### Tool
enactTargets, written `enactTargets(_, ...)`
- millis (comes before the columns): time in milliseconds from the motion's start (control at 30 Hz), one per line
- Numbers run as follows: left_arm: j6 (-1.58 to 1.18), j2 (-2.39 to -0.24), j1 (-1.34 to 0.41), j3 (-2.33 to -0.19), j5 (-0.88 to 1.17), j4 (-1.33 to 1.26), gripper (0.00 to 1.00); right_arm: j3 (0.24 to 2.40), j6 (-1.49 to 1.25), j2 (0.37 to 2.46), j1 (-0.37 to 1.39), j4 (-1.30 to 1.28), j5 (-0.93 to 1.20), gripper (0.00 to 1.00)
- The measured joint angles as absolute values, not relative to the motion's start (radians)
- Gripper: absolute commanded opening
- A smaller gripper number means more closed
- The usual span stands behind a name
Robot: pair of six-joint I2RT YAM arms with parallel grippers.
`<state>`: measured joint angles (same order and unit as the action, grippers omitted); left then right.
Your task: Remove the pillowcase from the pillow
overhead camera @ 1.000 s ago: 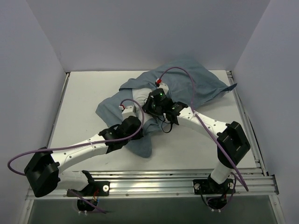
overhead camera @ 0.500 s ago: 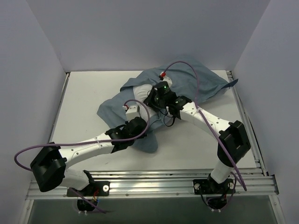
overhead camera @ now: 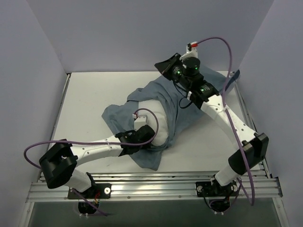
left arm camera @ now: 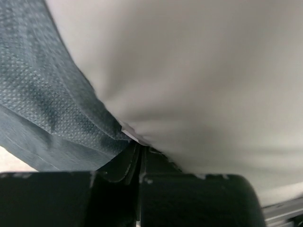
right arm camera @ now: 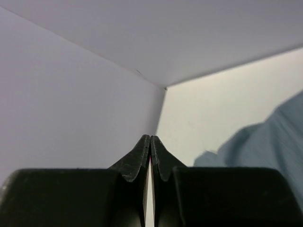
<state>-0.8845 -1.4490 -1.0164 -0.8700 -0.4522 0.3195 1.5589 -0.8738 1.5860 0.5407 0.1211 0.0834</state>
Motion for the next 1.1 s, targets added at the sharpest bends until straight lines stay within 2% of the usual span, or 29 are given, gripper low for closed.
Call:
enactTargets(267,-0.906,-1.491,-1.031,-0.87,-0.415,0.338,0.02,1.591,-0.847,1.444,0.558,0.159,0.075,0.0)
enactTargets(400,-0.905,-1.475,-1.016,-0.865,-0.418,0.327,0.02,1.469,-0.764,1.408,0.617,0.081,0.023,0.02)
enactTargets(533,-0.914,-1.433,-0.979,-0.808,-0.394,0.257,0.02,1.262,-0.688,1.375,0.717,-0.028,-0.053,0.2)
enactTargets(567,-0.919,-1.427,-0.972,-0.789,-0.387,0.237,0.02,1.208,-0.675,1.365,0.739,-0.045,-0.068,0.28)
enactTargets(767,-0.967,-1.394,-0.955,-0.644,-0.35,0.072,0.02,0.917,-0.605,1.201,0.861,-0.123,-0.118,0.47)
enactTargets(967,-0.992,-1.372,-0.939,-0.566,-0.317,-0.073,0.02,0.861,-0.518,1.083,1.025,-0.087,-0.213,0.8)
enactTargets(1100,-0.998,-1.361,-0.937,-0.543,-0.306,-0.124,0.02,0.859,-0.47,1.15,1.126,-0.06,-0.303,0.88)
